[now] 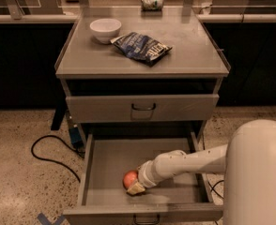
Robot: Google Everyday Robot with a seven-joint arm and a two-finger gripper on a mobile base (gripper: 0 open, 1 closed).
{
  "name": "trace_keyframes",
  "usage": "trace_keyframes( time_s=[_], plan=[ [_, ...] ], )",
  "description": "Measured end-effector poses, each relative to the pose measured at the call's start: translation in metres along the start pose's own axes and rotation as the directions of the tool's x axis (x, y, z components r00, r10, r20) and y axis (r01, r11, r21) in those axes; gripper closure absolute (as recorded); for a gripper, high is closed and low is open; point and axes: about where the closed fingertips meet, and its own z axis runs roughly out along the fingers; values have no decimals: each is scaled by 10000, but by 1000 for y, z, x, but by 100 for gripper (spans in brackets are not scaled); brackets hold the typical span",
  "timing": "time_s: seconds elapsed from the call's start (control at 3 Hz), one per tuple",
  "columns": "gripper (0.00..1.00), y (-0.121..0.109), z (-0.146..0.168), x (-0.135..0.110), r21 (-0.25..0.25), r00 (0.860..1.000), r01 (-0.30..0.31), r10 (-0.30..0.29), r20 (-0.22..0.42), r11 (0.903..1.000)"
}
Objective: Pick apple from middle drawer and place on counter
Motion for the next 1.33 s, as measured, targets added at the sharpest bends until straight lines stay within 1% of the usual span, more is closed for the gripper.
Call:
trace_keyframes(
  time_s=[0.67,1.0,1.33],
  plan=[
    [87,0,0,0,0,10000,0,0,0,10000],
    [100,4,-17,-6,221,9997,-174,177,-147,9996],
    [100,13,-50,-27,808,9990,-292,318,-307,9963]
  ],
)
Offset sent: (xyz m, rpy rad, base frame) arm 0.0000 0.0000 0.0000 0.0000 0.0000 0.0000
